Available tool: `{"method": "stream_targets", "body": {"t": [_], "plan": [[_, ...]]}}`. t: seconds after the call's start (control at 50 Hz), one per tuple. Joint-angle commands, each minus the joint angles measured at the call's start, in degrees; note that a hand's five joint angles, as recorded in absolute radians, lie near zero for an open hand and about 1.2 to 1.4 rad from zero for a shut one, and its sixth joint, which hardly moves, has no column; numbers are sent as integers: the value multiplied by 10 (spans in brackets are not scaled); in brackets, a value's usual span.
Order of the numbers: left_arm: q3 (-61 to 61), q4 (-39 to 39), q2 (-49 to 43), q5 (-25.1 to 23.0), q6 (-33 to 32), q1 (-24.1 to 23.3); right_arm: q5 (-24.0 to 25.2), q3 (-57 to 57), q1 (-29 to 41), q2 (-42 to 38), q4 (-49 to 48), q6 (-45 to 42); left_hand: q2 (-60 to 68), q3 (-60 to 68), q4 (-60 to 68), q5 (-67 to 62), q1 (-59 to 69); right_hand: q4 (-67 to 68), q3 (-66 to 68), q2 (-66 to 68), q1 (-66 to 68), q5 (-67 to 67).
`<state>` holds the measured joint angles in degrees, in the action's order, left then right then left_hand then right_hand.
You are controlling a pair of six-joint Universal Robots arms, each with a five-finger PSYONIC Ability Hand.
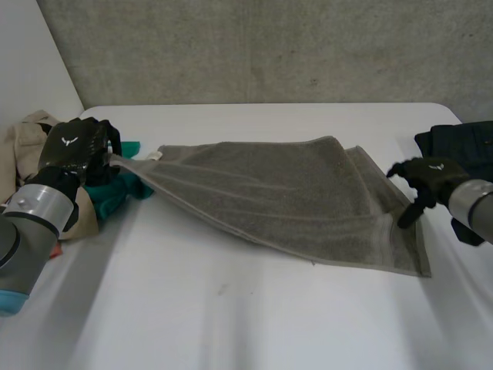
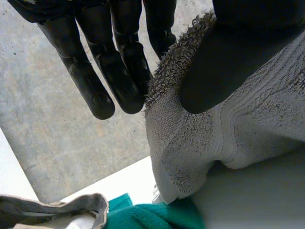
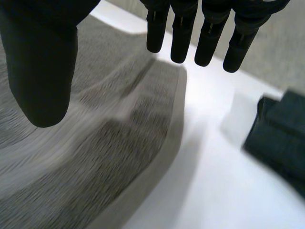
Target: Fold the laundry.
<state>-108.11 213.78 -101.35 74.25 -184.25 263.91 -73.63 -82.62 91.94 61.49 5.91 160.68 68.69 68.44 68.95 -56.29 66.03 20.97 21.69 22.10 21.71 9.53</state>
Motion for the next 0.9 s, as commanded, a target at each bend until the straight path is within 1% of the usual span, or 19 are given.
{"method": "stream_targets", "body": {"t": [0.02, 0.08, 0.1, 0.14, 0.22, 0.34, 0.5, 0.68, 0.76, 0.9], "plan": [[-11, -6, 2, 0, 6, 1, 23, -56, -28, 13, 46, -6, 113, 116, 111, -137, 140, 25, 18, 14, 17, 39], [-12, -7, 2, 0, 5, 2, 39, -83, -34, 22, 35, -19, 113, 116, 111, -137, 140, 63, 56, 52, 56, 78], [-12, -8, 2, 0, 5, 4, 49, -100, -39, 30, 19, -29, 113, 116, 111, -137, 140, 107, 100, 96, 99, 121], [-13, -8, 3, -1, 5, 5, 59, -119, -42, 41, -1, -41, 113, 116, 111, -137, 140, 137, 130, 126, 130, 152], [-15, -8, 3, -1, 5, 7, 68, -163, -47, 68, -42, -68, 113, 116, 111, -137, 140, 156, 149, 145, 149, 170], [-17, -8, 4, -1, 5, 7, 72, -212, -50, 90, -60, -116, 113, 116, 111, -137, 140, 166, 159, 155, 159, 181], [-19, -7, 3, -1, 5, 4, 88, -235, -61, 65, -89, -171, 113, 116, 111, -137, 140, 151, 144, 140, 144, 165], [-18, -5, 2, 0, 5, 4, 118, -244, -64, 46, -144, -179, 113, 116, 111, -137, 140, 153, 145, 141, 145, 167], [-19, -5, 2, 0, 5, 5, 123, -246, -61, 39, -164, -178, 113, 116, 111, -137, 140, 173, 166, 162, 165, 187], [-19, -4, 2, -1, 6, 7, 124, -243, -56, 29, -201, -178, 113, 116, 111, -137, 140, 260, 253, 249, 253, 275]]}}
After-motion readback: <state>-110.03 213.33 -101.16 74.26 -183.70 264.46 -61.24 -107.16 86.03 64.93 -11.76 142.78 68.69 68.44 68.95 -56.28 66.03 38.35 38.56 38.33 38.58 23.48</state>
